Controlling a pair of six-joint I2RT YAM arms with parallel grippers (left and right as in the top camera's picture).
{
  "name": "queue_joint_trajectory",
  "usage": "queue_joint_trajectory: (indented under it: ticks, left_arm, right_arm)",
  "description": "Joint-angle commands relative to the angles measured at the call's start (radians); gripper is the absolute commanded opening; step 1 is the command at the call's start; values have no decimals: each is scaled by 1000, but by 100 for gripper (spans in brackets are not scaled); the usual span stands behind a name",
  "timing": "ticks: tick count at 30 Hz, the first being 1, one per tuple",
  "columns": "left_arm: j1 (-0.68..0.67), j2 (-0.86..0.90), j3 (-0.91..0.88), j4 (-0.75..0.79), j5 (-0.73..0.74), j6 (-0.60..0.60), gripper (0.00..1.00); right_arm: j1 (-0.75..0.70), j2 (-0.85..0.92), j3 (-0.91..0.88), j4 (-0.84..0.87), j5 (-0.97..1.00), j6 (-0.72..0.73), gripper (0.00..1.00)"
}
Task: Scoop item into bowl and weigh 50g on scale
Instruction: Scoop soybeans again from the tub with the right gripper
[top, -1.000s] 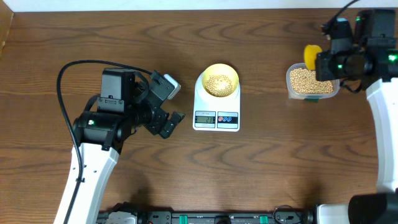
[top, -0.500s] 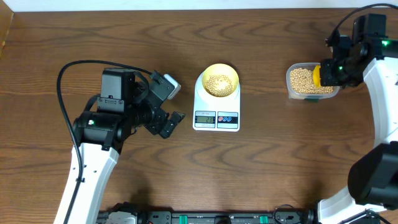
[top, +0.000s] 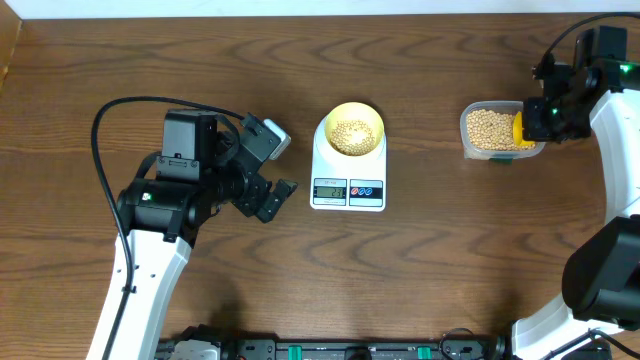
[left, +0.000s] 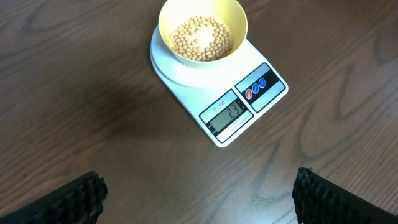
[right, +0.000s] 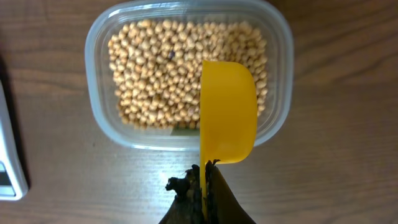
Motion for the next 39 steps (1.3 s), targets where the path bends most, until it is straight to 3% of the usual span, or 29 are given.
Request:
queue_joint_trajectory:
  ticks: [1,12,31,39]
  left_arm:
    - [5,6,-3,-1,13,16,98]
    - [5,6,-3,-1,13,17,98]
    - [5,6,-3,-1,13,16,98]
    - [5,6,-3,-1,13,16,98]
  right_arm:
    - [-5,8,-17,34,-6,11,1]
    - [-10,30,-99,145,-80,10,1]
    - [-19,100,-101,151,-267,3,1]
    - [-92,100,-101,145,-376,3,1]
